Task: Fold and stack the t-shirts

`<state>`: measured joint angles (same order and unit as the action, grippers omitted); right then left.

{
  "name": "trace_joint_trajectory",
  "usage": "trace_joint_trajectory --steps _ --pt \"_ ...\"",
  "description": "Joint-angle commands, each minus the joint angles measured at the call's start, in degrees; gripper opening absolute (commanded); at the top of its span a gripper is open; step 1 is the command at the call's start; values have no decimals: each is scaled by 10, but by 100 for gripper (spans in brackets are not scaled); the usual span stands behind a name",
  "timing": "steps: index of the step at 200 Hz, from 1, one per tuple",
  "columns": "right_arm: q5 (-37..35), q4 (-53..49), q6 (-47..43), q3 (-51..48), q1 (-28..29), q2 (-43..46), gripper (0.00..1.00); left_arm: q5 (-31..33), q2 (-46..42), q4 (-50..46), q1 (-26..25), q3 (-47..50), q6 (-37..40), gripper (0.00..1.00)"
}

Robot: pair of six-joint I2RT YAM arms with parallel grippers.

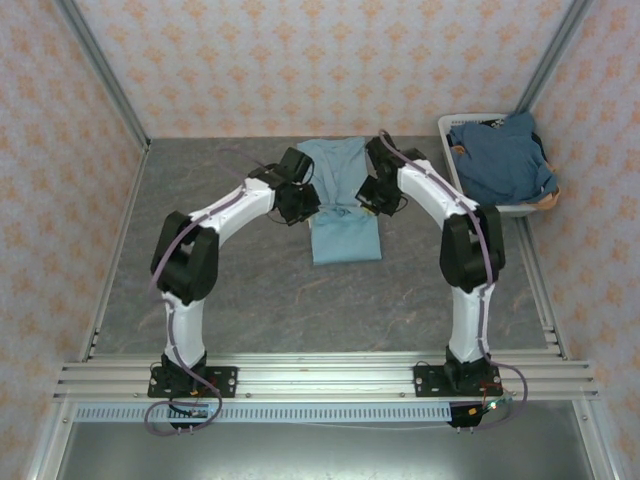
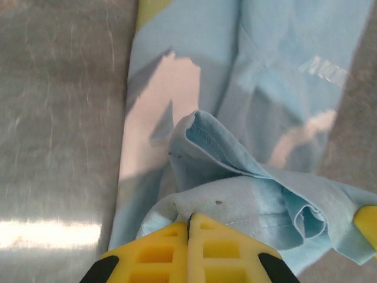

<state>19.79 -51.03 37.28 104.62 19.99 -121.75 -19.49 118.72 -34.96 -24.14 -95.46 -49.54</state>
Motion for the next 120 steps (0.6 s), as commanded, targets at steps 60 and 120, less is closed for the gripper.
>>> trace_joint_trajectory --steps 60,120 --pt "-7 -76 -61 217 -35 -109 50 62 50 -97 25 -129 28 53" --pt "-3 37 -48 -96 -35 106 54 35 -126 4 -12 127 -58 51"
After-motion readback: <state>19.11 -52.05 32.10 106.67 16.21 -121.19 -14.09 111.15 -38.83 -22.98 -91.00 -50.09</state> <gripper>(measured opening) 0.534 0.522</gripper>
